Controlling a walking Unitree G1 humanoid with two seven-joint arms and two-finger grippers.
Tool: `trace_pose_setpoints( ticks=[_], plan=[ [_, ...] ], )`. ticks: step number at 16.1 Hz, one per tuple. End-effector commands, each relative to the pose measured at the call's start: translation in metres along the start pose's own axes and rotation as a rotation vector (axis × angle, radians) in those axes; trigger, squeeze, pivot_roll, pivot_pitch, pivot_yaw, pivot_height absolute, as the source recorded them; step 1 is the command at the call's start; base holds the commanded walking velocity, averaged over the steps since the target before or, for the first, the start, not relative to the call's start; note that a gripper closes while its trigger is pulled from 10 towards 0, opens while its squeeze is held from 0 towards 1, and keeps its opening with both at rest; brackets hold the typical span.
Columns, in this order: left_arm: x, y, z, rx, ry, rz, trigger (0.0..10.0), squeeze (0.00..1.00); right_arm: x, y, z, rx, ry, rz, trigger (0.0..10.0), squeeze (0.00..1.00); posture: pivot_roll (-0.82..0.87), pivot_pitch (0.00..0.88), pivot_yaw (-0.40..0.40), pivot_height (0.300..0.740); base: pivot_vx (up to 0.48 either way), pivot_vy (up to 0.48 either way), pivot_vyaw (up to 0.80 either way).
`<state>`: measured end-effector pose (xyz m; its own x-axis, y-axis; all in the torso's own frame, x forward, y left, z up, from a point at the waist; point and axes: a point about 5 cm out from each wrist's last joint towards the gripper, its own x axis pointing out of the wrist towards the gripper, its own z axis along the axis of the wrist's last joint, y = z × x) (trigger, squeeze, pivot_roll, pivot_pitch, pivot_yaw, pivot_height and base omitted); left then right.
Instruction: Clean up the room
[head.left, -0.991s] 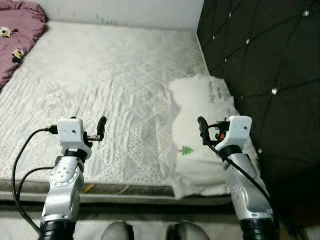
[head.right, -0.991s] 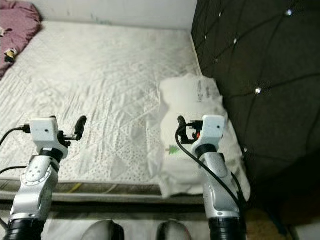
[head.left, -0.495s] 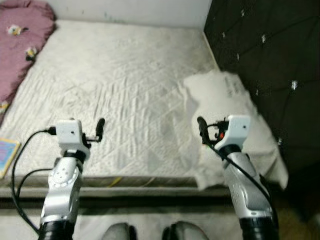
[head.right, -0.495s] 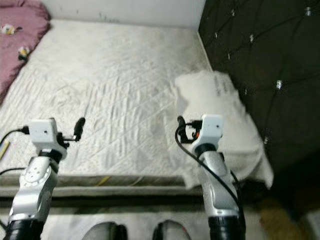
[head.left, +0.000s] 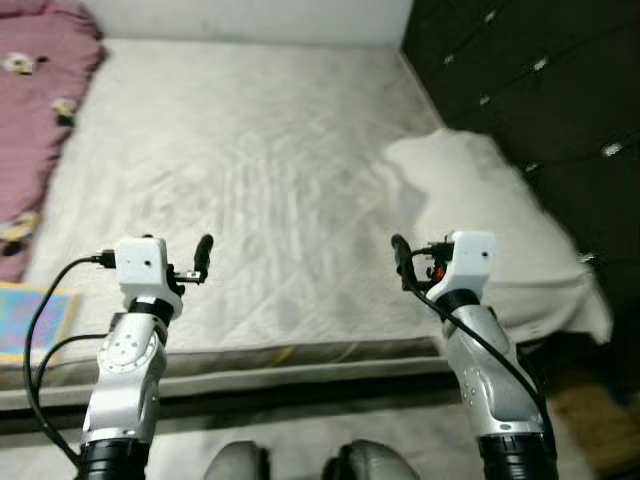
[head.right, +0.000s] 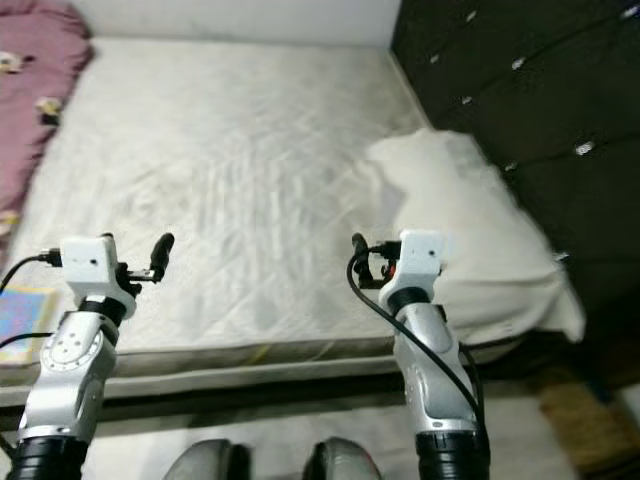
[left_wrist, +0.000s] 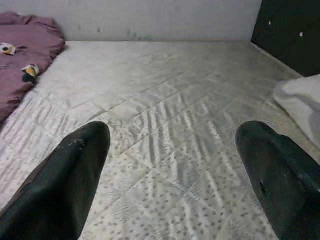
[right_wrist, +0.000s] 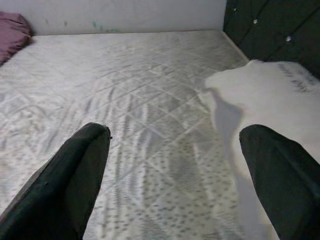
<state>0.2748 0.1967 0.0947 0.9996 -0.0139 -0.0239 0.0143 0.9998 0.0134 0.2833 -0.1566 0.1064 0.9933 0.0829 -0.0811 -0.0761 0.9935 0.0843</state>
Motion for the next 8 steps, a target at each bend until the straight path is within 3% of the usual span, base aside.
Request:
trace_pose_setpoints(
  ticks=[1,8],
  plan=[
    [0.0010,-0.0058,0.0005,-0.006,-0.001,-0.016,10.0,0.00,-0.0020,-0.0088,-0.0010,-0.011,0.008,-0.023,10.0,0.00,0.03,0.086,-0.042,0.740,0.000,0.480,0.00],
    [0.0034,-0.0060,0.0015,-0.003,-0.006,-0.020,10.0,0.00,-0.0007,-0.0080,-0.0018,-0.010,0.011,-0.016,10.0,0.00,0.03,0.081,-0.043,0.740,0.000,0.480,0.00]
  ],
)
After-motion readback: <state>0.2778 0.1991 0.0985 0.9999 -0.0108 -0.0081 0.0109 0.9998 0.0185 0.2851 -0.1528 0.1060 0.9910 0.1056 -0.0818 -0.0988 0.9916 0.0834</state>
